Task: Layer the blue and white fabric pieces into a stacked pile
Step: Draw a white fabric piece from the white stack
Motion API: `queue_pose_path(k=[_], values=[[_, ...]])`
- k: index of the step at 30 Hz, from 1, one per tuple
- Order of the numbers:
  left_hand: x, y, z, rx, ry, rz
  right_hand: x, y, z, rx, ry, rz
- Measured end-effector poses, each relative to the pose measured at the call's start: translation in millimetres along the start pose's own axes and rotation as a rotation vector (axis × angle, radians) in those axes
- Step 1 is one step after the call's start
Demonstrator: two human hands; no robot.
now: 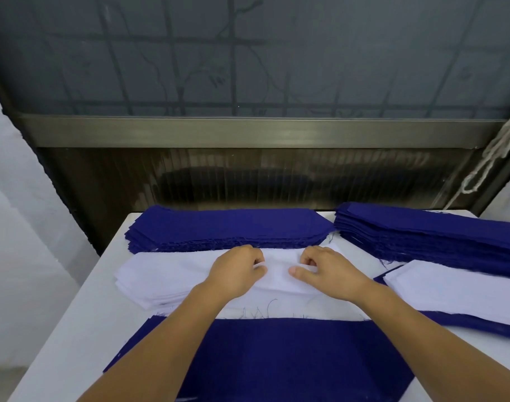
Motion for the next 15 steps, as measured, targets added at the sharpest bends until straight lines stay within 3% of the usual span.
queue_pose_path(k=[5, 15], values=[[30.2, -10.9, -11.9, -0.094, 0.058, -0.013, -5.3, -2.5, 0.3, 0.007, -0.064, -0.03], [112.9, -39.2, -68.7, -0.177, 0.158, -0.296, 2.0, -12.2, -7.0, -0.055, -0.041, -0.077]])
Point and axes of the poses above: each hand's wrist, its own y-axis towards the middle knuckle, its own z-axis out of the palm, x = y × z, the point moved 1 cm from there along y, towards the middle knuckle, and after that the axes turned 15 degrees about -z, right-handed, at the moved point
